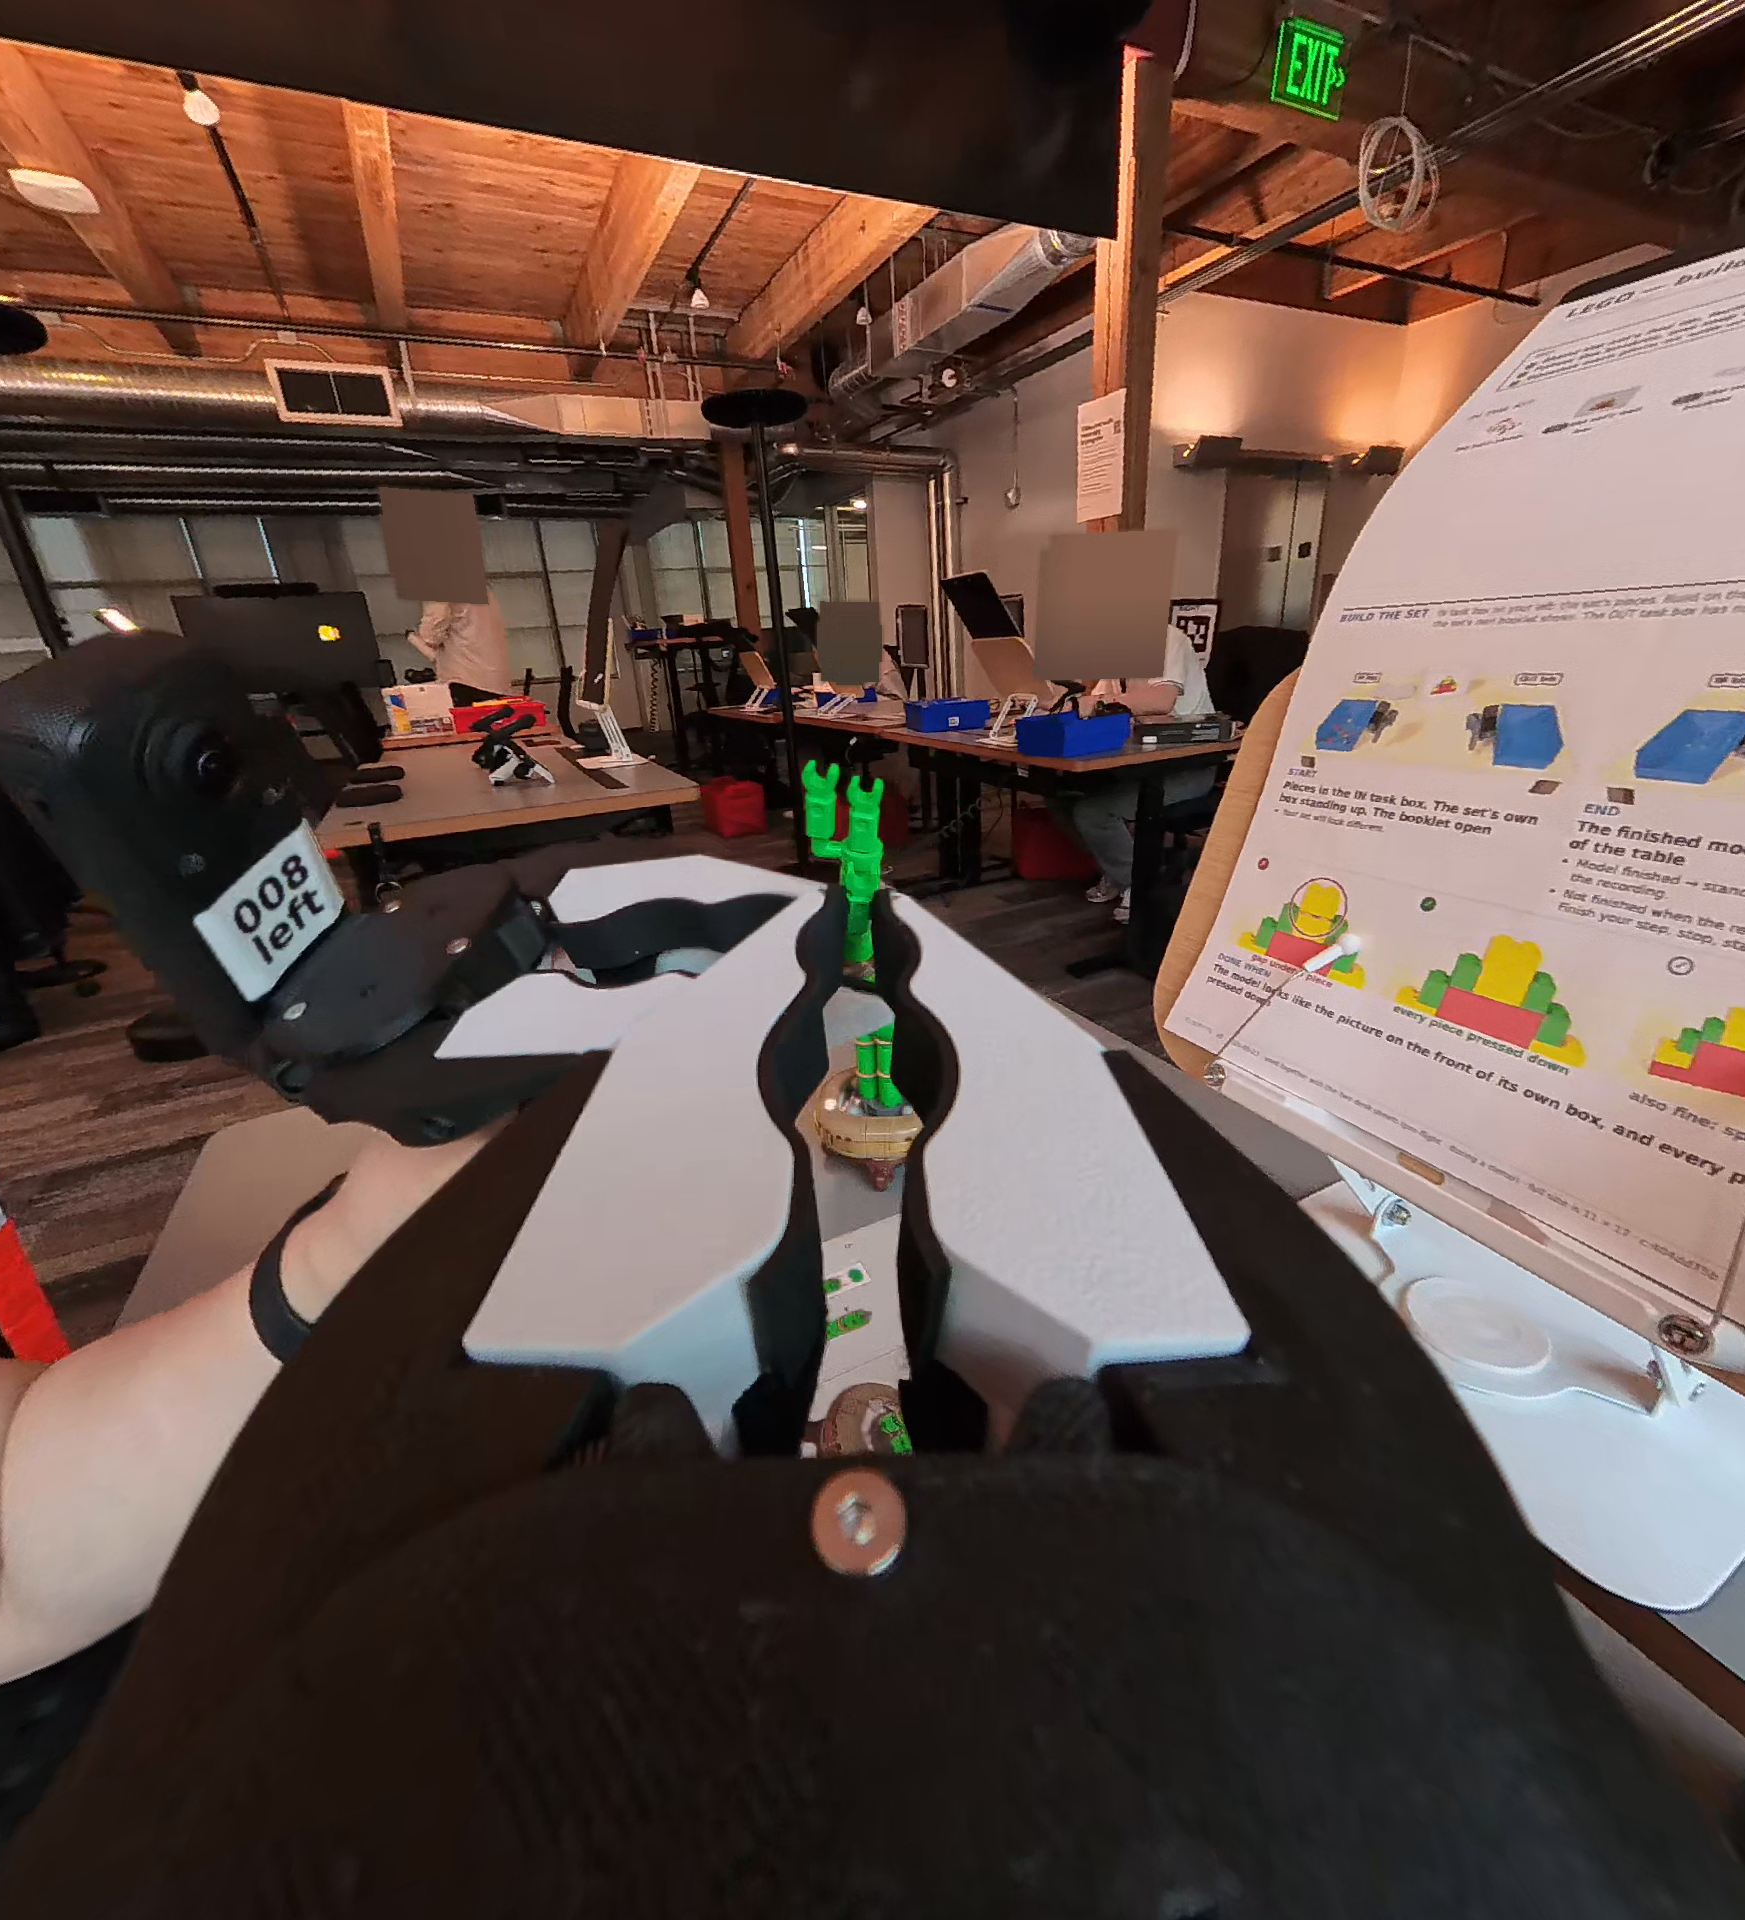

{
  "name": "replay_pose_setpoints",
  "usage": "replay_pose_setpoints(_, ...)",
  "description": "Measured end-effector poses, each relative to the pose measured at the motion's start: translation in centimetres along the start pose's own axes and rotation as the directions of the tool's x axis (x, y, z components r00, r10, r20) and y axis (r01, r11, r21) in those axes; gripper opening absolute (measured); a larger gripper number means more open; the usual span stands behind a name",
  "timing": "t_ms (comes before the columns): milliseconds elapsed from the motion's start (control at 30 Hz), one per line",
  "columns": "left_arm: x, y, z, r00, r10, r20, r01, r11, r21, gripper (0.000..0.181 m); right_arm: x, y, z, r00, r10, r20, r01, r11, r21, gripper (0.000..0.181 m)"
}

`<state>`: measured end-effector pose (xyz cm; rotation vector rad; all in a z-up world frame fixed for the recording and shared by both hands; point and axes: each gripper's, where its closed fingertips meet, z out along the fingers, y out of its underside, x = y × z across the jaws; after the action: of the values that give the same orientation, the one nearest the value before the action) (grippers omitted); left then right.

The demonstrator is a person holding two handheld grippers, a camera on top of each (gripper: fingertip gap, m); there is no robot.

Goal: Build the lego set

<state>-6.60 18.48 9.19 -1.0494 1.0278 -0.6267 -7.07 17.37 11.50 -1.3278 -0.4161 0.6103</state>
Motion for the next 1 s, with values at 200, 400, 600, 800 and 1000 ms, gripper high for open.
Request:
replay_pose_setpoints(200, 0.0, 0.2, 0.1, 0.999, 0.025, 0.024, -0.025, 1.000, -0.011, 0.012, -0.6, 0.3, 0.4, 1.000, 0.000, 0.009, 0.001, 1.000, -0.022, 0.002)
replay_pose_setpoints(400, 0.3, 0.5, 0.0, 0.998, -0.047, -0.051, 0.045, 0.998, -0.032, 0.011, -0.5, 0.5, 0.5, 1.000, -0.001, 0.010, 0.001, 0.999, -0.033, 0.002)
replay_pose_setpoints(600, 1.6, 0.1, -0.2, 0.944, -0.245, -0.220, 0.242, 0.969, -0.044, 0.010, -0.7, 0.1, 0.2, 1.000, -0.024, 0.017, 0.024, 0.999, -0.046, 0.013)
replay_pose_setpoints(800, 4.1, -2.8, -2.0, 0.610, -0.543, -0.577, 0.591, 0.797, -0.125, 0.010, -1.9, -1.7, -1.5, 0.984, -0.061, 0.167, 0.055, 0.998, 0.038, 0.026)
replay_pose_setpoints(1000, 4.8, -3.6, -2.8, 0.510, -0.566, -0.648, 0.625, 0.761, -0.172, 0.010, -2.9, -3.0, -3.7, 0.906, 0.116, 0.407, -0.160, 0.984, 0.077, 0.024)
